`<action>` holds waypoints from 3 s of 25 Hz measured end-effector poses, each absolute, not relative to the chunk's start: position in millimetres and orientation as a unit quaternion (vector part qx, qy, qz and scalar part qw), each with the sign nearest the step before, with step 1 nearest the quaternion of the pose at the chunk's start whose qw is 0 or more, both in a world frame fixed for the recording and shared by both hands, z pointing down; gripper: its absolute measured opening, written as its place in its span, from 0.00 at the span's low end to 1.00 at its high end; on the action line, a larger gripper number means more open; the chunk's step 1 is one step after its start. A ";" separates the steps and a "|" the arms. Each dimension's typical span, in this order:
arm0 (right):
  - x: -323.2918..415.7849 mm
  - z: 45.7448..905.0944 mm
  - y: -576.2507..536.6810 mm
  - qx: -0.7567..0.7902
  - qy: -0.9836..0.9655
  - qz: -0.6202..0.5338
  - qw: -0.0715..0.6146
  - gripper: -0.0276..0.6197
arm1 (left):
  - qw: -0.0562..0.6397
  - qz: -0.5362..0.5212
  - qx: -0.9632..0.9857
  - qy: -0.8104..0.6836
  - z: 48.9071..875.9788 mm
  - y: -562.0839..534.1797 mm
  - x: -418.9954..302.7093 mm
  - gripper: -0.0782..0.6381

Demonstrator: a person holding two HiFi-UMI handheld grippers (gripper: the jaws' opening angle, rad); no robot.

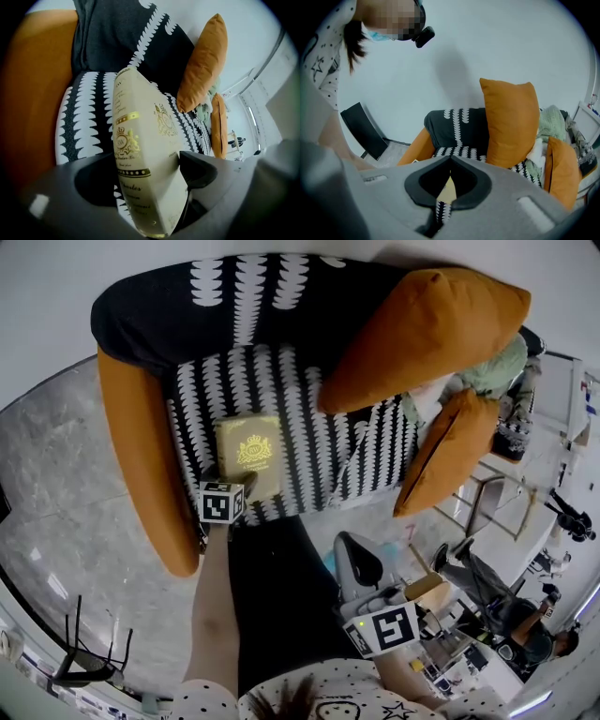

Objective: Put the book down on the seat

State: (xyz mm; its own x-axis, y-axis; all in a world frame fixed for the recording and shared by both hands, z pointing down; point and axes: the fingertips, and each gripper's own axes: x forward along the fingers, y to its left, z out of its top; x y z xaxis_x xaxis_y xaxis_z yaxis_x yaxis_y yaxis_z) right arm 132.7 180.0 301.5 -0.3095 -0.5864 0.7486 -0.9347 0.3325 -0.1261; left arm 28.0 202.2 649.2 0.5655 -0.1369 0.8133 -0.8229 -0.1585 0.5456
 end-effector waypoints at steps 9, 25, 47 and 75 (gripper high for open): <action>130.3 302.4 178.5 0.503 -0.757 0.283 0.306 0.03 | 0.509 0.324 0.679 -0.418 649.2 193.4 3.4 0.66; 129.1 304.6 182.7 0.502 -0.759 0.282 0.302 0.03 | 0.508 0.318 0.669 -0.439 651.5 191.9 -9.9 0.47; 137.7 305.2 187.9 0.505 -0.755 0.285 0.305 0.03 | 0.476 0.336 0.632 -0.511 652.0 188.0 -31.8 0.11; 131.3 265.9 186.0 0.496 -0.788 0.263 0.253 0.03 | 0.363 0.247 0.682 -0.585 476.6 145.3 -47.1 0.10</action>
State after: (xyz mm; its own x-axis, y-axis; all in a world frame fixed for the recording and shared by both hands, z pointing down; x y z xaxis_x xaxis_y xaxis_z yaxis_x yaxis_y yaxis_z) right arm 131.3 186.0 265.9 -0.3807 -0.6484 0.6593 -0.9145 0.3697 -0.1645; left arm -47.1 145.3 476.6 0.1926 -0.6192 0.7612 -0.9773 -0.0518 0.2052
